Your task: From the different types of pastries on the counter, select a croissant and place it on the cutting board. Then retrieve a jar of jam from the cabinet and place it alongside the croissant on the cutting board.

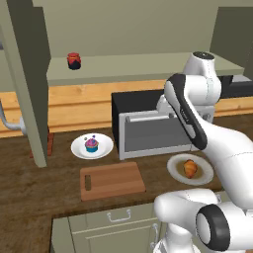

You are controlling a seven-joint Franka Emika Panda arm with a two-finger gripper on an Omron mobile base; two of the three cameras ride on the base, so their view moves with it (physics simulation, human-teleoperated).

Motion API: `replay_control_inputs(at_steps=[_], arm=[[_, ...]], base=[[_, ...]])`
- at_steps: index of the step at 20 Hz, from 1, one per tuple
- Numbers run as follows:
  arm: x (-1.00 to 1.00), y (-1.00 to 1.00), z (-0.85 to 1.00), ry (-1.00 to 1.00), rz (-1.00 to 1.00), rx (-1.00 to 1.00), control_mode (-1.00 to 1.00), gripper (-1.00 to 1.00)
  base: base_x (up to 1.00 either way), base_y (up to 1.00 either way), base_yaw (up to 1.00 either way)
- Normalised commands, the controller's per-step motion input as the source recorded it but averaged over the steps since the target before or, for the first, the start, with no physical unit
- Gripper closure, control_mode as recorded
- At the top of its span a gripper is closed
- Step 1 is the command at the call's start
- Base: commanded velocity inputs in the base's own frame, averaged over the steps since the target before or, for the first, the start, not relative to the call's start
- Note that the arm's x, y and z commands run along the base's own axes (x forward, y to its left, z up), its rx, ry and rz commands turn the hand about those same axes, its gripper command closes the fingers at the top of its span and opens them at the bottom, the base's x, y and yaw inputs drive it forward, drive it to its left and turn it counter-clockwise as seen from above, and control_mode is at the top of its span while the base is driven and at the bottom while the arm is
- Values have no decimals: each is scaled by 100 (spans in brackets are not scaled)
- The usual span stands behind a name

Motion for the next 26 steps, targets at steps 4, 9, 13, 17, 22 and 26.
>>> replay_control_inputs(at_steps=[4,9,13,17,22,26], arm=[[-8,-2,-40,0,0,-2,-100,-100],[-18,-42,-82,0,-4,0,-100,-100],[-2,-47,-69,3,-5,0,-100,-100],[-8,-49,-71,7,-3,2,-100,-100],[-5,-32,-51,3,-4,0,-100,-100],[0,-31,-50,5,-3,0,-100,-100]], base=[[0,0,0],[0,0,0],[0,0,0],[0,0,0],[0,0,0],[0,0,0]])
